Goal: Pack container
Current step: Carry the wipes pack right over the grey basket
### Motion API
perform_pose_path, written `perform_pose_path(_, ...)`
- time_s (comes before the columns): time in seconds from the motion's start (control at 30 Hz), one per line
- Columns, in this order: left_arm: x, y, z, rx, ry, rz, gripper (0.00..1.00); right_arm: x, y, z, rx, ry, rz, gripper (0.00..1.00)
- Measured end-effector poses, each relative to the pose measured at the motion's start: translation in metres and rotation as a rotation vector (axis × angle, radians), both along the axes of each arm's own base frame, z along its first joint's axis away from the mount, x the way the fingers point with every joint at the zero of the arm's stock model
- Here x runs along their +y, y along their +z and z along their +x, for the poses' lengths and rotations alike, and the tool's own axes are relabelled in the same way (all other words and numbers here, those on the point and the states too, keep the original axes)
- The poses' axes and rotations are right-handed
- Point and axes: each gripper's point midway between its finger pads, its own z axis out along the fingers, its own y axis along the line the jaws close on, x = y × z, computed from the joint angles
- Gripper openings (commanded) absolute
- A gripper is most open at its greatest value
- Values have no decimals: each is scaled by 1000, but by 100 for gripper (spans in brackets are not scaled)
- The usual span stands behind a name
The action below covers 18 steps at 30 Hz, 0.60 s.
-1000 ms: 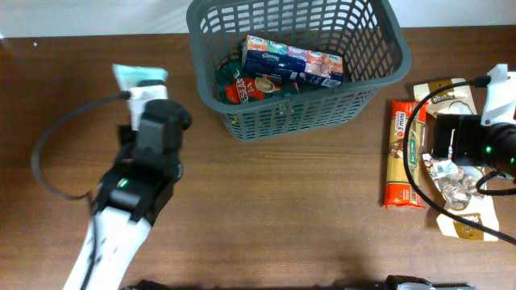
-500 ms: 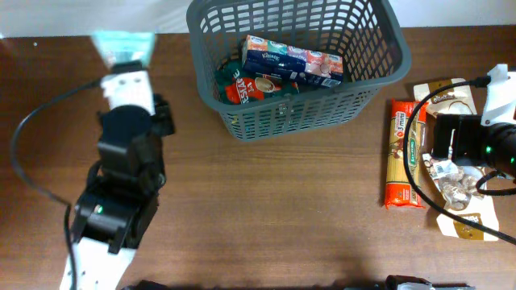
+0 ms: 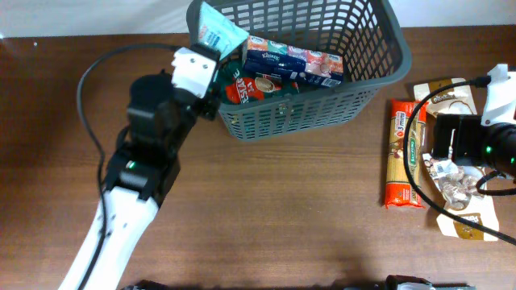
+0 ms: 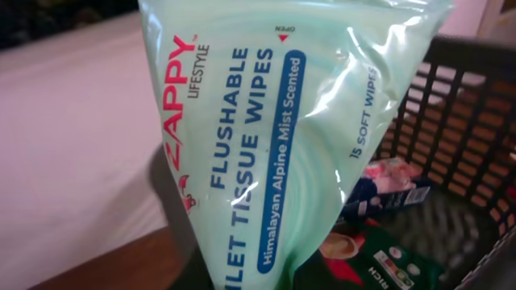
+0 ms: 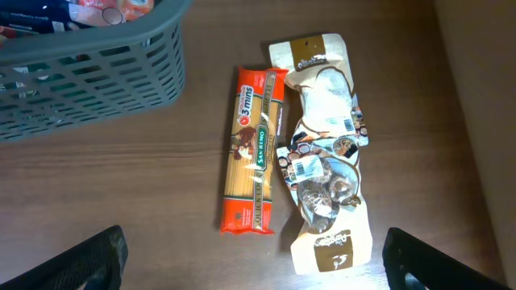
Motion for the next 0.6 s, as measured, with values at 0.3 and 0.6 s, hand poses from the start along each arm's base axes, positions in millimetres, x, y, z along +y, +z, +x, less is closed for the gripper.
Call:
perform_pose_path(0.3,-13,-60,33,115,-19,37,2,0,0,0,0,0,0,99)
perform_pose_path(0.6,-16,-50,38,93,-23,34,2,0,0,0,0,0,0,99)
